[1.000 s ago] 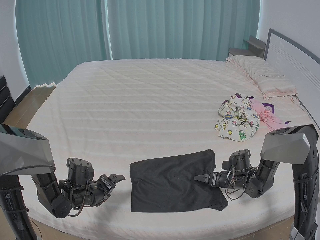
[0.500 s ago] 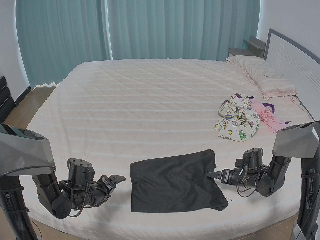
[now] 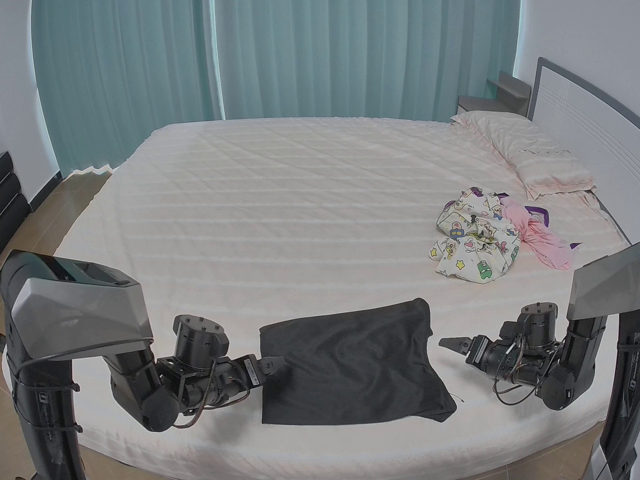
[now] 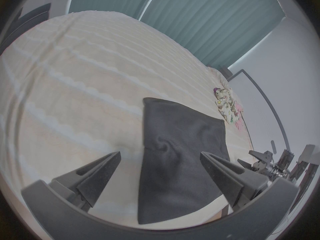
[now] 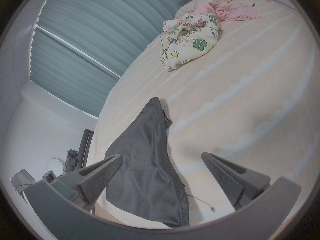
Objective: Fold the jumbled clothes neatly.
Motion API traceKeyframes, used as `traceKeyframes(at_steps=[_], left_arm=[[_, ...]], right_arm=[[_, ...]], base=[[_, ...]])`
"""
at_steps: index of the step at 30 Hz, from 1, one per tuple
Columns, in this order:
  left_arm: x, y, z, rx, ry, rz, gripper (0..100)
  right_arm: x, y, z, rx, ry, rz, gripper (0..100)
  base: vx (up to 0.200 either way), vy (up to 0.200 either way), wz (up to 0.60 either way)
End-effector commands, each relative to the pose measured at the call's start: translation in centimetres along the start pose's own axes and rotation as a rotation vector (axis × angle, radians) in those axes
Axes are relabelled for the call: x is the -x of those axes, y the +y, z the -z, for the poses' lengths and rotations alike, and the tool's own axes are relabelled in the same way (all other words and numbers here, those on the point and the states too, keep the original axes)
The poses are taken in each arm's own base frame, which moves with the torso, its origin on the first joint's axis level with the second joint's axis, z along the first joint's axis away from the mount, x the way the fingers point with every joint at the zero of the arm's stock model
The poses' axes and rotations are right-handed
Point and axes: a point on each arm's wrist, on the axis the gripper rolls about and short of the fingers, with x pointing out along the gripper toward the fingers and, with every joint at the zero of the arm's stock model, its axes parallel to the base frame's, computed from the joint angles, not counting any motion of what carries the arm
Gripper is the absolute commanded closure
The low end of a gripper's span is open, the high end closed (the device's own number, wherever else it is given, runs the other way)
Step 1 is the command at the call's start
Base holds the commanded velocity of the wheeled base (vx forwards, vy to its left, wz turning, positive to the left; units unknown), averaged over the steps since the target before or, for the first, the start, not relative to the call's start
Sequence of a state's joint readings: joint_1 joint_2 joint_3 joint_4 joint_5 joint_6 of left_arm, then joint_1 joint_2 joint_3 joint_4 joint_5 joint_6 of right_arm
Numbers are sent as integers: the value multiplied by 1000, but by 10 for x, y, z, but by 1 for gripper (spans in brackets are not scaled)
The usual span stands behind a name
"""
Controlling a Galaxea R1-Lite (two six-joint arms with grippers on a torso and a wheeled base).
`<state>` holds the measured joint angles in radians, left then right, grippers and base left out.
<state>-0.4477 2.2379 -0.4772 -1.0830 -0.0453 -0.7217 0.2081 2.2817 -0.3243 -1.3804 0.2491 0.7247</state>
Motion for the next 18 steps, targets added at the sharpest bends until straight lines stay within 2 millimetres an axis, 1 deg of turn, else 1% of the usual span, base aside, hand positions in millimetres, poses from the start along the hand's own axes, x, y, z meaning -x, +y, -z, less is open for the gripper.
traceKeyframes(at_steps=[1,6,12,18], left_arm=[[-29,-5,10,-57,35,-6,0],[-39,-1,14,-90,47,-13,0],[-41,-9,15,-100,52,28,0],[-46,-22,15,-113,63,96,0]], right_arm=[[9,-2,11,-12,23,11,0],[9,0,15,-4,40,7,0],[9,2,17,1,46,3,0],[9,2,17,1,46,3,0]], base=[[0,0,0],[0,0,0],[0,0,0],[0,0,0]])
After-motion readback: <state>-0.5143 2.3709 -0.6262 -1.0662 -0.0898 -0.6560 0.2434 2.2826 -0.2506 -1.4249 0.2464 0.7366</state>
